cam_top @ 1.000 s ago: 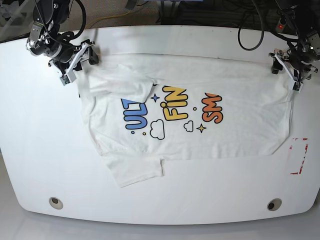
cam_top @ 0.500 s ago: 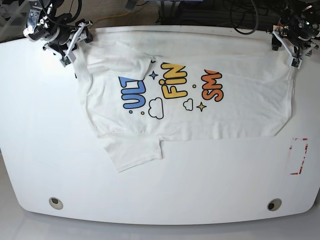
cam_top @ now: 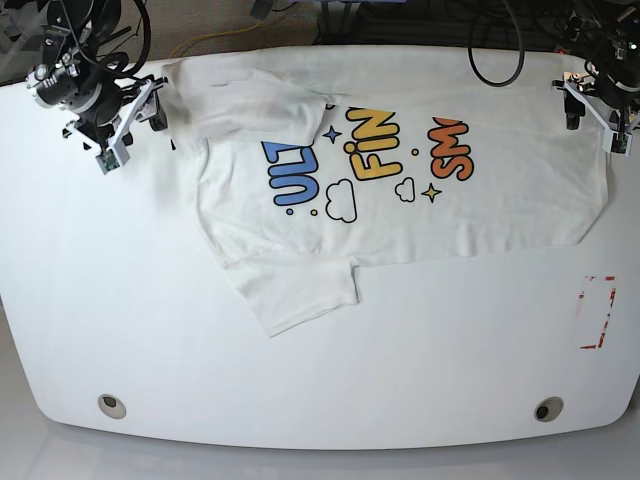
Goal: Fold the T-shirt properly
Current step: 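Grasp the shirt's hem corners with both grippers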
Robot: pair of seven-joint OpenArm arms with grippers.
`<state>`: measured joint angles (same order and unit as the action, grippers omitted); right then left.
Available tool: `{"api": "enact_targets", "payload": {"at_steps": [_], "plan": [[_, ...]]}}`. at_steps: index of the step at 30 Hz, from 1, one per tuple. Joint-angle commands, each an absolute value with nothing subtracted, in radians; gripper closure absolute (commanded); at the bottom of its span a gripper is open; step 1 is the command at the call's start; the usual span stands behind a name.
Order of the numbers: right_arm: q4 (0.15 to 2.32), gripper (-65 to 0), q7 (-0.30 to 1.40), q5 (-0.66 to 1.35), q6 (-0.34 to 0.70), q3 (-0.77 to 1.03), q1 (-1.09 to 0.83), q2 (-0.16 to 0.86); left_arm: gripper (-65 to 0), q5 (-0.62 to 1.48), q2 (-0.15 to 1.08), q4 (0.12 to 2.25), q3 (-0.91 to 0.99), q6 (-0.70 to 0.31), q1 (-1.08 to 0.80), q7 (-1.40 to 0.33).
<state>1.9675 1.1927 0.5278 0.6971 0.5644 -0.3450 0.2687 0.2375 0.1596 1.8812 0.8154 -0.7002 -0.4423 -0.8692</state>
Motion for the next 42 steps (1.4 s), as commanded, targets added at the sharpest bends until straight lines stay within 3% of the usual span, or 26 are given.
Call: {"api": "enact_targets", "payload": {"at_steps": [1, 14, 23, 31, 42], "plan": [[1.966, -36.3, 1.181, 0.524, 0.698, 0.567, -0.297, 0.283, -40.0, 0.252, 0.171, 1.894, 0.825, -0.698, -0.42, -0.865], [1.526, -36.3, 1.162, 0.438, 0.698, 0.44, 0.153, 0.275, -39.9, 0.127, 0.165, 1.883, 0.817, -0.698, -0.22, -0.865], [1.093, -36.3, 0.978, 0.437, 0.698, 0.318, 0.398, 0.285, -40.0, 0.099, 0.197, 1.768, 0.854, -0.698, -0.159, -0.865], [0.883, -36.3, 0.809, 0.441, 0.698, 0.197, 0.463, 0.269, -40.1, 0.099, 0.219, 1.69, 0.878, -0.698, -0.122, -0.865], [0.851, -36.3, 0.751, 0.435, 0.698, 0.157, 0.46, 0.188, -40.3, 0.097, 0.265, 1.54, 0.886, -0.698, -0.038, -0.863]]}}
